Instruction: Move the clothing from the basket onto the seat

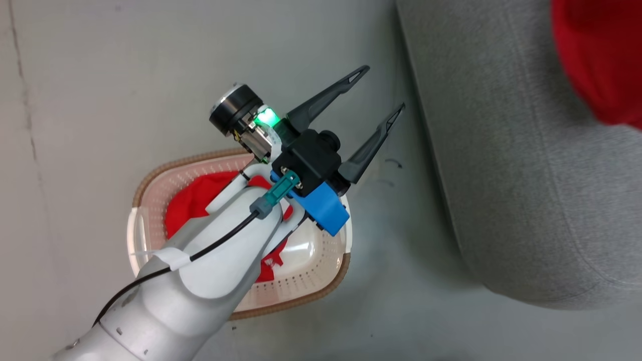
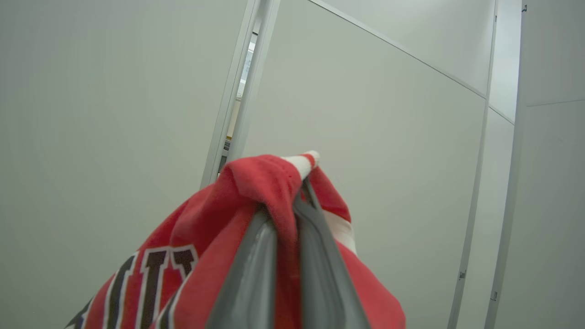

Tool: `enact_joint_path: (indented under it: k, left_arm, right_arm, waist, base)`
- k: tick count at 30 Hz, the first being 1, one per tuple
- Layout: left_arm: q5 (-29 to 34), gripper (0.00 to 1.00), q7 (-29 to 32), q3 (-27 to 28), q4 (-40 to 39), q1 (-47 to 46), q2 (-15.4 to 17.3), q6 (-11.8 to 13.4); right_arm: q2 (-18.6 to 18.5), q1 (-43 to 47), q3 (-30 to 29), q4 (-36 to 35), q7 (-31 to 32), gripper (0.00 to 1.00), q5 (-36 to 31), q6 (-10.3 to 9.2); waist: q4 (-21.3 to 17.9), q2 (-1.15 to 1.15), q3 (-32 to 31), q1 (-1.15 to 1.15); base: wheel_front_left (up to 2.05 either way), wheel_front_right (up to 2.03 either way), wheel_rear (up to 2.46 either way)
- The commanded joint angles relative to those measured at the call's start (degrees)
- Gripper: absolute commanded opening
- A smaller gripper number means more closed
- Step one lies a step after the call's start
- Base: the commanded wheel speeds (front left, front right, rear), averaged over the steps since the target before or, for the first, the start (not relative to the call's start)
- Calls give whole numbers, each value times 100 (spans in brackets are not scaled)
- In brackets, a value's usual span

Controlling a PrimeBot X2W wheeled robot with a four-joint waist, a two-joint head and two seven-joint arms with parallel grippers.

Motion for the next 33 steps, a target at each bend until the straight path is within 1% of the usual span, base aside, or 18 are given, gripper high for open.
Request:
enact_joint_path:
  k: [1,6,7,9,13,18,21,25,29,30,31,32,33]
  left_arm:
    - [20,100,-16,28,-37,-133,23,6]
    - [79,100,-17,64,-114,-317,-1,5]
    - [102,100,-16,67,-125,-345,4,4]
    - [118,100,-17,88,-141,-383,32,4]
    - [141,100,-17,149,-148,-397,64,37]
    - [177,100,-17,134,-169,-408,33,30]
    - [189,100,-17,164,-186,-438,27,30]
    - [211,100,-17,206,-215,-467,20,38]
    - [216,100,-17,229,-222,-424,6,35]
    - [215,100,-17,236,-215,-401,3,35]
    - [213,100,-17,241,-205,-377,0,34]
    - [209,100,-17,247,-200,-348,-11,33]
    - [204,100,-17,248,-198,-317,-27,32]
  right_arm:
    - [-140,-176,-83,99,-20,0,59,2]
    - [-831,-634,-356,777,-19,0,6,1]
    - [-927,-719,-426,912,-21,0,8,1]
    - [-973,-821,-512,1190,-20,0,-3,2]
    - [-776,-743,-463,1683,-13,0,-341,1]
    - [-234,-494,-771,2198,1,0,-752,2]
    - [23,-374,-995,2438,-4,0,-987,1]
    - [183,-130,-1181,2714,-15,0,-995,1]
    - [150,76,-1264,2790,-17,0,-867,1]
    - [128,120,-1250,2781,-18,5,-826,1]
    - [107,163,-1241,2767,-18,69,-800,1]
    - [95,205,-1244,2732,-18,100,-763,1]
    - [79,262,-1239,2711,-18,100,-728,1]
  waist:
    - [115,0,413,-1]
    - [209,0,757,-1]
    - [224,0,815,-1]
    - [230,0,907,-1]
    - [215,0,1041,-1]
    - [251,0,1137,-1]
    - [285,0,1172,-1]
    - [303,0,1180,-1]
    - [308,0,1143,-1]
    - [303,0,1117,-1]
    - [298,0,1086,-1]
    - [293,0,1039,-1]
    - [291,0,991,-1]
  base:
    - [0,0,0]
    - [0,0,0]
    - [0,0,0]
    - [0,0,0]
    - [0,0,0]
    - [0,0,0]
    - [0,0,0]
    - [0,0,0]
    - [0,0,0]
    - [0,0,0]
    - [0,0,0]
    - [0,0,0]
    - [0,0,0]
